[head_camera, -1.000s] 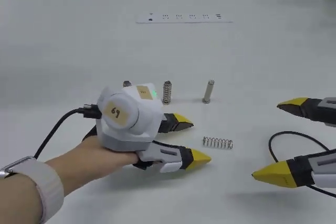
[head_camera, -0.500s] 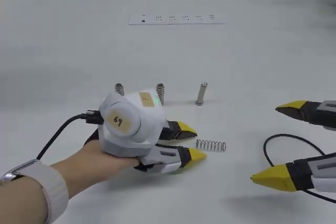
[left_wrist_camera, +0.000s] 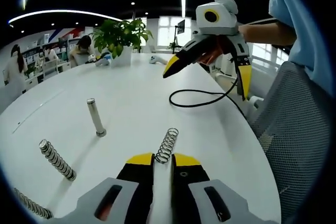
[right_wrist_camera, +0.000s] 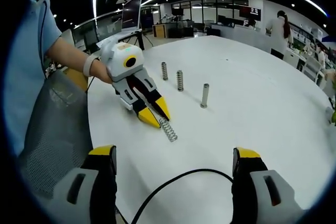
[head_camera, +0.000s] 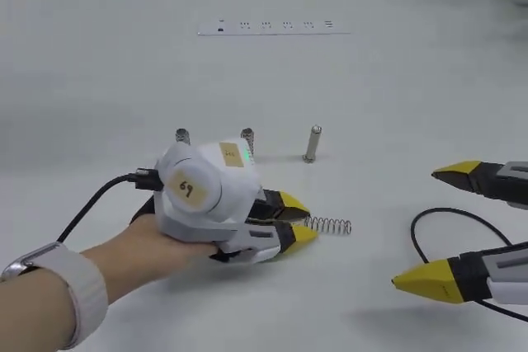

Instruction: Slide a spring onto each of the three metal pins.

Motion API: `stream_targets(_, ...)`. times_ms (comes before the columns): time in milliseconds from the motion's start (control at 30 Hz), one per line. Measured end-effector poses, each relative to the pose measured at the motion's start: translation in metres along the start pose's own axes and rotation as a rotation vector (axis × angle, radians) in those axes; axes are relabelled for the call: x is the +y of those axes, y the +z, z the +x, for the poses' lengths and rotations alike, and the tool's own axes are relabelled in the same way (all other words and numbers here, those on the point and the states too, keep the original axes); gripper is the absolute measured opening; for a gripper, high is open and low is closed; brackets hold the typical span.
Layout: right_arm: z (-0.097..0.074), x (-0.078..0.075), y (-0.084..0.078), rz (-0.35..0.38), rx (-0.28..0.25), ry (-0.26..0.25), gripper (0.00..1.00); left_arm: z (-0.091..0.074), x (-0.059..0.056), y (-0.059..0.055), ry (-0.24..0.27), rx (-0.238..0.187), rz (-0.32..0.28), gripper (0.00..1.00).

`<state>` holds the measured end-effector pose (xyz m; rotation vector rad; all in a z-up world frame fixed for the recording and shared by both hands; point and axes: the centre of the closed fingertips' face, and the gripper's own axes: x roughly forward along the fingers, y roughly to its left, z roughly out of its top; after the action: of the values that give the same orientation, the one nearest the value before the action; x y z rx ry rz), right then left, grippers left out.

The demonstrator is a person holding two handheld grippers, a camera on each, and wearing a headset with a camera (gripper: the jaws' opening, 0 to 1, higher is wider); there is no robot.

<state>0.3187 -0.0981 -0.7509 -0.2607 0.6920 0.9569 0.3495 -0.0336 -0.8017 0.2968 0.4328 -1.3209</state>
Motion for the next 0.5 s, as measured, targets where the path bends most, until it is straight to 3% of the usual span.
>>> stream_targets(500,0.0008,0.0053,-0.0034,0.006,0.004,0.007,0.89,-0.0002,-0.0035,0.0014,-0.014,0.014,0.034,0.03)
